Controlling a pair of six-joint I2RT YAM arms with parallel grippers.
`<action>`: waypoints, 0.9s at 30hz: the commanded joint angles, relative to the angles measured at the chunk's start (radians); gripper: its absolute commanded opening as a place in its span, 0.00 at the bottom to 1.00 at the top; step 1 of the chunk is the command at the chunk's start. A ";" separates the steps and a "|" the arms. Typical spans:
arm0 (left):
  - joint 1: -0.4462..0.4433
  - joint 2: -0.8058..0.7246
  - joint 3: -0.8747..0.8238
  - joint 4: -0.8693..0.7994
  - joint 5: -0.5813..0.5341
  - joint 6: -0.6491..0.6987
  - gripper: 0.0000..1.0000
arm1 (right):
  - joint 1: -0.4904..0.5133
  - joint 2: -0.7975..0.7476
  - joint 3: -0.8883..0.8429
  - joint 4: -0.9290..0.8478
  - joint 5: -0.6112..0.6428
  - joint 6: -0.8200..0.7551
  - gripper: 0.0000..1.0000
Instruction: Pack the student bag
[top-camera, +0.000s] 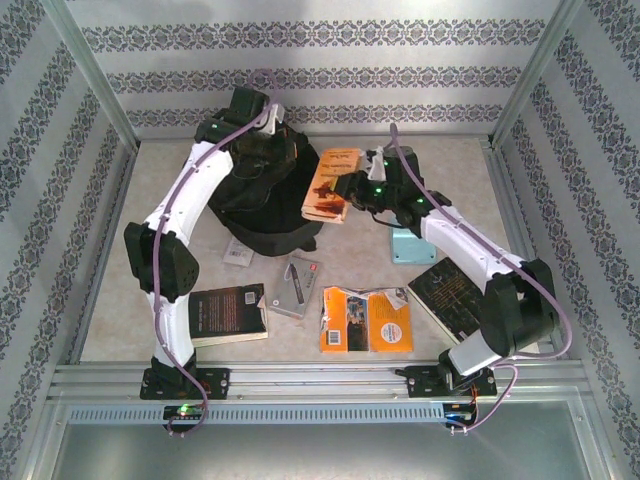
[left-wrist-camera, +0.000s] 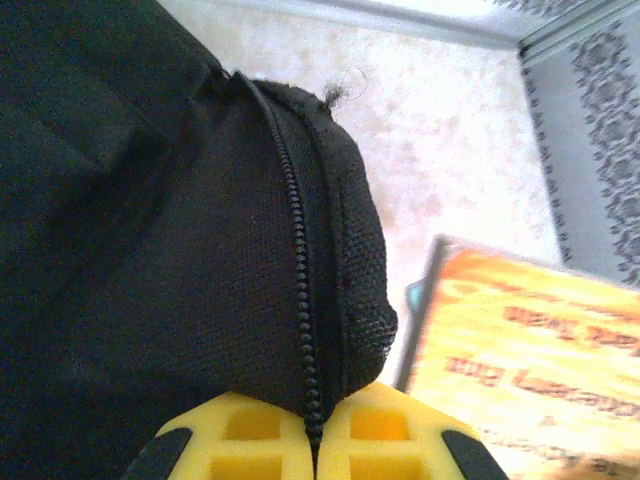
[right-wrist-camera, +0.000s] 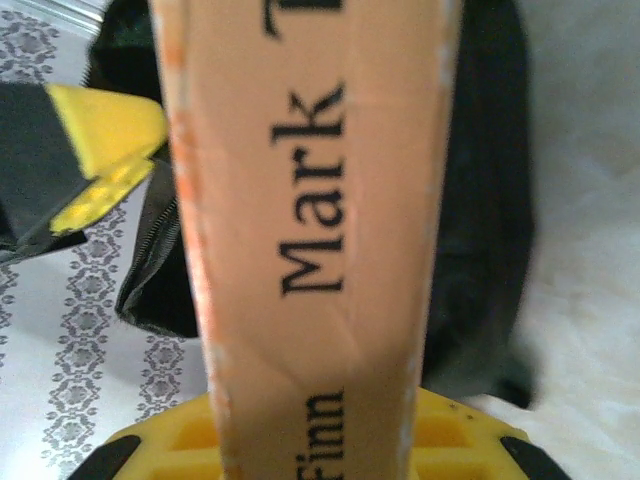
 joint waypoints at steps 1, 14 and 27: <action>0.001 -0.029 0.063 -0.047 0.040 -0.020 0.00 | 0.020 0.070 0.080 0.077 0.012 0.050 0.00; -0.038 -0.001 0.042 -0.198 -0.068 0.104 0.54 | 0.049 0.308 0.220 0.248 -0.037 0.265 0.00; -0.092 -0.078 -0.128 -0.194 -0.299 0.214 0.72 | 0.054 0.315 0.227 0.295 -0.055 0.304 0.00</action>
